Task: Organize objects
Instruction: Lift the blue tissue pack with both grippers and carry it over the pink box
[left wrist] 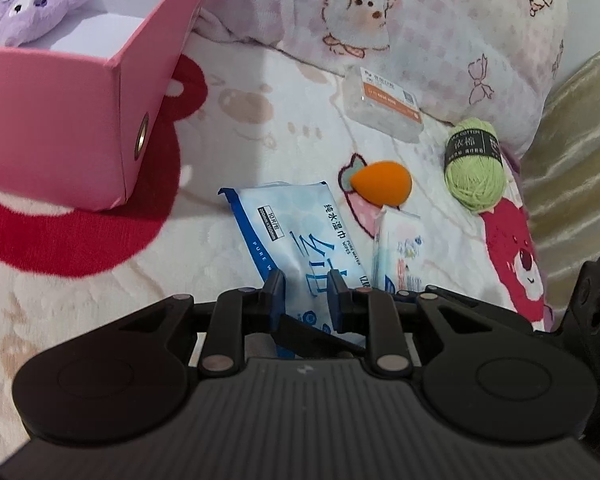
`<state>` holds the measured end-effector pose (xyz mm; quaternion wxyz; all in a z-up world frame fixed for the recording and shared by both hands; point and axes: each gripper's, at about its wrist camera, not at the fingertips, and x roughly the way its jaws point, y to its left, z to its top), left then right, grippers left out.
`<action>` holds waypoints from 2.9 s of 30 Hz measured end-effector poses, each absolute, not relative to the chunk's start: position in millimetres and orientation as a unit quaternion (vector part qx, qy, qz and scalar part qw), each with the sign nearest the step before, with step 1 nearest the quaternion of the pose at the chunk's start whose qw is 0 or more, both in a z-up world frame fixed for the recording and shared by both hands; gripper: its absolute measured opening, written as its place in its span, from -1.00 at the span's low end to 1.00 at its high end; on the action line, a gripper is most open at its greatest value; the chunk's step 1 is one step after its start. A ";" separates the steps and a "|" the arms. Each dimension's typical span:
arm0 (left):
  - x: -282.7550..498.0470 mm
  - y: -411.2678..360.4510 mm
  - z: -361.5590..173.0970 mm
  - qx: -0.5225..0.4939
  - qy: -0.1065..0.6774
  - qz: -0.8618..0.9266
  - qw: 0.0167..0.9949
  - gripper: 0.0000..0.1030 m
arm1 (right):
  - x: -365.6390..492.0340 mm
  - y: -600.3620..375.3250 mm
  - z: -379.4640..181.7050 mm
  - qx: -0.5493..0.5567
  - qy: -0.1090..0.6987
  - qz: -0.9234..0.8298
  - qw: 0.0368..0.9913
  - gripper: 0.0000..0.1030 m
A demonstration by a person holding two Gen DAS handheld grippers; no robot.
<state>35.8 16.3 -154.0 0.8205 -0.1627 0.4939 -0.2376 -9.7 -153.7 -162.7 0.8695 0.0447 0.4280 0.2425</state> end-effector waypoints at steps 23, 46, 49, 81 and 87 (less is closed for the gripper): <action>-2.3 46.1 -128.3 -0.142 0.552 -0.195 0.799 -0.59 | -53.0 -125.1 -145.8 0.078 0.453 0.255 0.851 0.21; -50.3 89.4 -47.5 -0.127 0.531 -0.239 0.803 -0.59 | -98.4 -89.9 -52.7 0.046 0.468 0.245 0.848 0.21; -51.9 91.7 -35.6 -0.120 0.523 -0.240 0.809 -0.59 | -101.7 -84.6 -38.1 0.047 0.465 0.236 0.852 0.21; 9.2 137.6 41.6 -0.081 0.477 -0.225 0.846 -0.57 | -44.4 -37.7 25.5 0.064 0.406 0.269 0.871 0.24; 33.6 140.7 35.2 -0.090 0.480 -0.219 0.845 -0.57 | -22.4 -35.0 21.2 0.053 0.400 0.280 0.871 0.24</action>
